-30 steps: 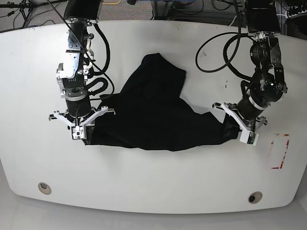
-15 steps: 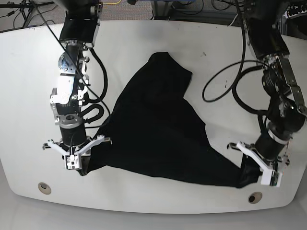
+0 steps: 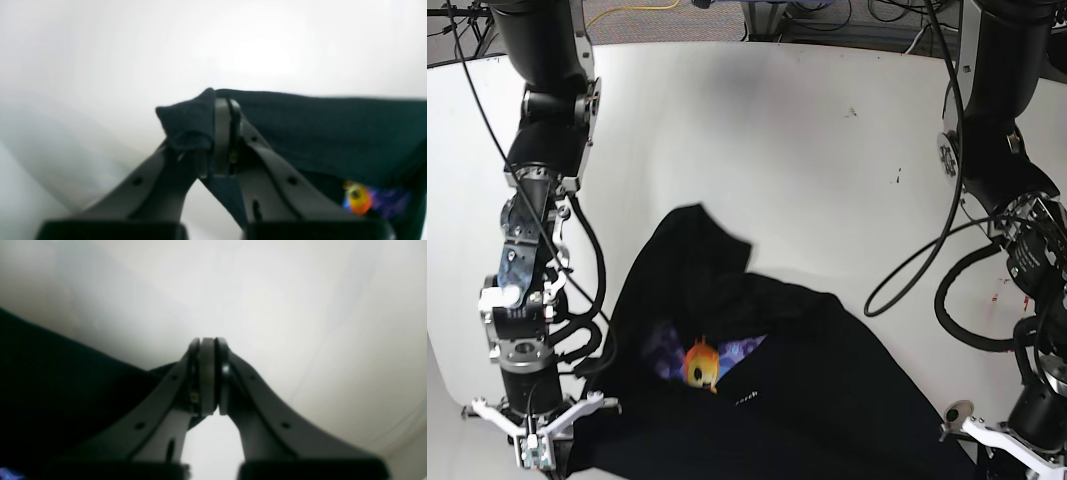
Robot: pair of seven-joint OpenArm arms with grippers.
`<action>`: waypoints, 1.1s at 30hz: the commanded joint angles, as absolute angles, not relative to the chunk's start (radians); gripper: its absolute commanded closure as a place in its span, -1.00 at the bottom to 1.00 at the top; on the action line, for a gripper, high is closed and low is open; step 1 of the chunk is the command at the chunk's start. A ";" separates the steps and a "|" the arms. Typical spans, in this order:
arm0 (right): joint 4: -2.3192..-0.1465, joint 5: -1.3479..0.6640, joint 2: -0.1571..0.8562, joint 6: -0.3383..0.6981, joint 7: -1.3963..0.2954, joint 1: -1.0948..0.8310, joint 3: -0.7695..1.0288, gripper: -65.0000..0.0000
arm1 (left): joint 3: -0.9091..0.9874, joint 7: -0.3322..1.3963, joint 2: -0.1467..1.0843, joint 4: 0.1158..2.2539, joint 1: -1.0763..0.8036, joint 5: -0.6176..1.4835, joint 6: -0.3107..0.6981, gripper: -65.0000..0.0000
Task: Fold the T-shirt properly
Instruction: 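Lift the T-shirt high with both grippers, spreading the edges apart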
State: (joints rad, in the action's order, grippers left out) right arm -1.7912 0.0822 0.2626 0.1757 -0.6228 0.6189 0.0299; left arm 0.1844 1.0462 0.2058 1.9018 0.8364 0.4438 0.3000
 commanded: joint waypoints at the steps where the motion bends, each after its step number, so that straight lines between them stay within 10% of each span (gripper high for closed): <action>1: -1.808 0.088 0.292 0.168 -0.598 0.713 0.010 1.00 | 0.186 1.023 0.213 1.911 0.932 0.426 0.295 1.00; 14: -1.810 0.088 0.338 0.245 -0.690 0.943 -0.077 1.00 | 0.191 1.032 0.268 1.762 1.184 0.421 0.297 1.00; 33: -1.883 0.099 0.340 0.246 -0.693 0.759 -0.071 1.00 | 0.217 1.032 0.314 1.776 1.032 0.464 0.298 1.00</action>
